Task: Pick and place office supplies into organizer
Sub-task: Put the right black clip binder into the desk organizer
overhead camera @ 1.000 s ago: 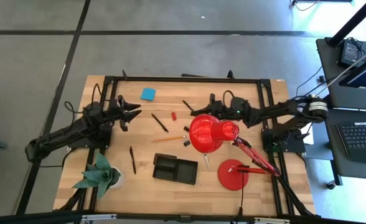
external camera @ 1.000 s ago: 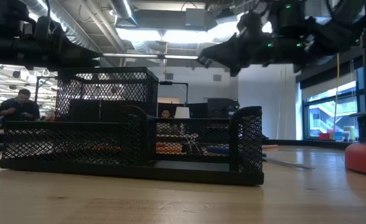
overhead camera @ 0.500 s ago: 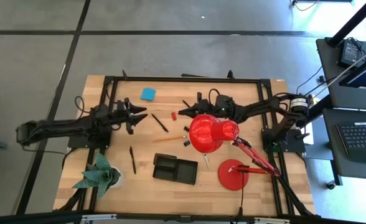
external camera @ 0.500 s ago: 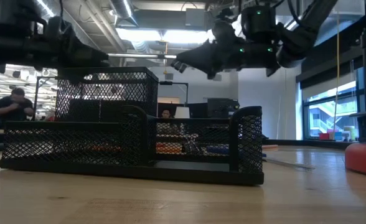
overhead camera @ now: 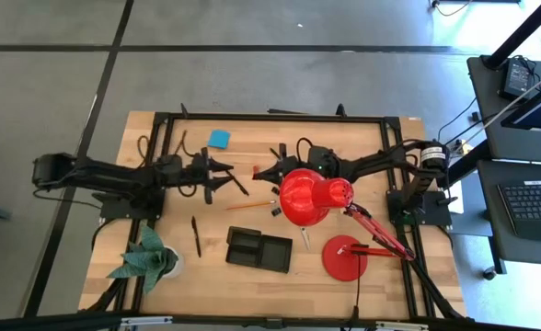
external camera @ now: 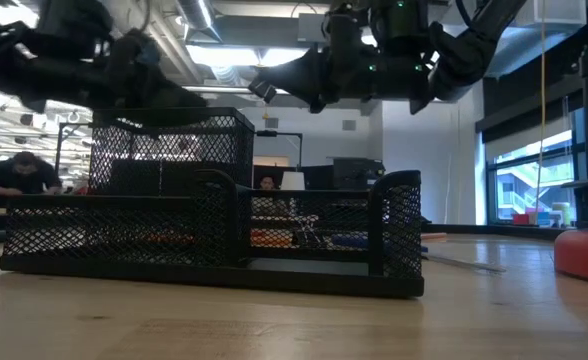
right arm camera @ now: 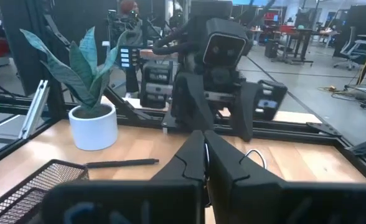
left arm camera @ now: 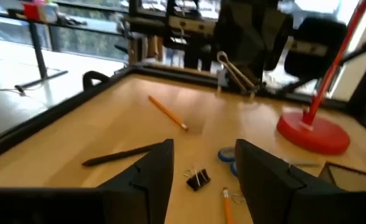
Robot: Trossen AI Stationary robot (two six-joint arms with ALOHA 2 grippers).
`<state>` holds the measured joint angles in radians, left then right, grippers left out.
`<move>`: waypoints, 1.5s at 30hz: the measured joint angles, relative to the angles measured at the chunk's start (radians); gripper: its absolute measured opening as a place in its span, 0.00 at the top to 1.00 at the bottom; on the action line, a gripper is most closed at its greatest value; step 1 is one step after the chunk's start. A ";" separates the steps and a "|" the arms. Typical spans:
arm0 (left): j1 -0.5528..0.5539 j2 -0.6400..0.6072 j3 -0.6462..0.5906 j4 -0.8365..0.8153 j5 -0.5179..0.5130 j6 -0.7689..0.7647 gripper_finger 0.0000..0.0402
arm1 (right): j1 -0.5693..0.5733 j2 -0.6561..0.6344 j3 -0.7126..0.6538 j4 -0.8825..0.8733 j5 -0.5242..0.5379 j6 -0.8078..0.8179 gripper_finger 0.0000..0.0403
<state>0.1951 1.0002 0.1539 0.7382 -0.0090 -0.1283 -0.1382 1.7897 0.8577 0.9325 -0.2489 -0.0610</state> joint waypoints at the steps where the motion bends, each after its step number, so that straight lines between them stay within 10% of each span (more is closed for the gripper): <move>1: -0.007 0.034 0.020 -0.001 0.000 0.012 0.59 | 0.002 0.000 0.000 0.000 0.000 0.000 0.98; 16: -0.064 0.388 0.263 0.000 0.000 0.023 0.59 | 0.002 0.000 0.000 -0.025 0.000 -0.004 0.98; 45: -0.062 0.403 0.299 0.024 -0.003 -0.070 0.62 | 0.005 0.000 -0.001 -0.086 0.085 -0.057 0.98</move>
<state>0.1333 1.4033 0.4530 0.7620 -0.0124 -0.1982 -0.1329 1.7893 0.8570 0.8467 -0.1637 -0.1177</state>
